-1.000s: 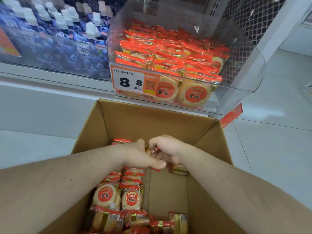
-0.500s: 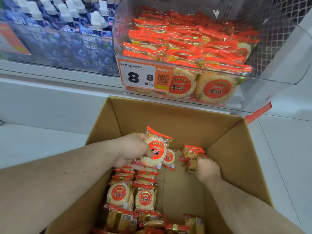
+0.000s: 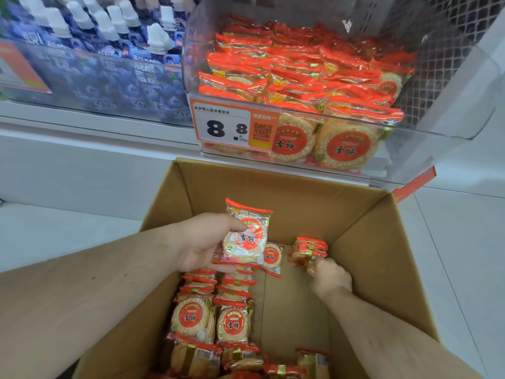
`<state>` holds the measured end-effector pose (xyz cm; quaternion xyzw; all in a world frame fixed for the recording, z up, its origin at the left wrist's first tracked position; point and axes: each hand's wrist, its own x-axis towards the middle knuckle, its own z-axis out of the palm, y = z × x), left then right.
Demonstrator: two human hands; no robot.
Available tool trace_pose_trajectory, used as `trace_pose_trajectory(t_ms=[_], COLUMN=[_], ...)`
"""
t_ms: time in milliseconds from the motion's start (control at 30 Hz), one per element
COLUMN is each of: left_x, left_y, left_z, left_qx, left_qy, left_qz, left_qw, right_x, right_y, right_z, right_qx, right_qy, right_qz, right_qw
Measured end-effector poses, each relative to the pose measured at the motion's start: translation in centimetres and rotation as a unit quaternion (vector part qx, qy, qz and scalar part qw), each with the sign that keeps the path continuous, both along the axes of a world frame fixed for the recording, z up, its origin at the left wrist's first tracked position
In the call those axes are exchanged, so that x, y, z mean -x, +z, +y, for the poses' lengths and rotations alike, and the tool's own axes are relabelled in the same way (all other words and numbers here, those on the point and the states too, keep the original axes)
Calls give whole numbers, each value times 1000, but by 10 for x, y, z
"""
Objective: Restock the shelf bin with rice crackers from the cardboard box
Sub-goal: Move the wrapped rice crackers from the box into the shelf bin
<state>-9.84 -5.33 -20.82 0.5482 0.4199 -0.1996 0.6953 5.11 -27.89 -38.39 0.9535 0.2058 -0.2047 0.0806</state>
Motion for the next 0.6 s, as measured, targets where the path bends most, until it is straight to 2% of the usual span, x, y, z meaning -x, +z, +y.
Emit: trace_pose_trajectory(t_ms=[100, 167, 333, 433, 600], left_x=[1, 2, 10, 12, 16], left_y=[9, 15, 35, 49, 74], left_z=[-2, -6, -26, -41, -56], left_qx=[-10, -15, -5, 33, 79], left_qy=[-3, 1, 6, -1, 29], left_qz=[-16, -33, -98, -161, -217], left_qw=[1000, 999, 995, 986, 973], right_x=[-9, -5, 29, 53, 78], right_y=[50, 95, 196, 235, 274], right_z=[16, 26, 29, 22, 10], right_qx=[-58, -121, -333, -402, -476], right_qy=[-66, -81, -76, -71, -4], right_qz=[98, 132, 95, 105, 189], right_qw=[991, 981, 935, 907, 859])
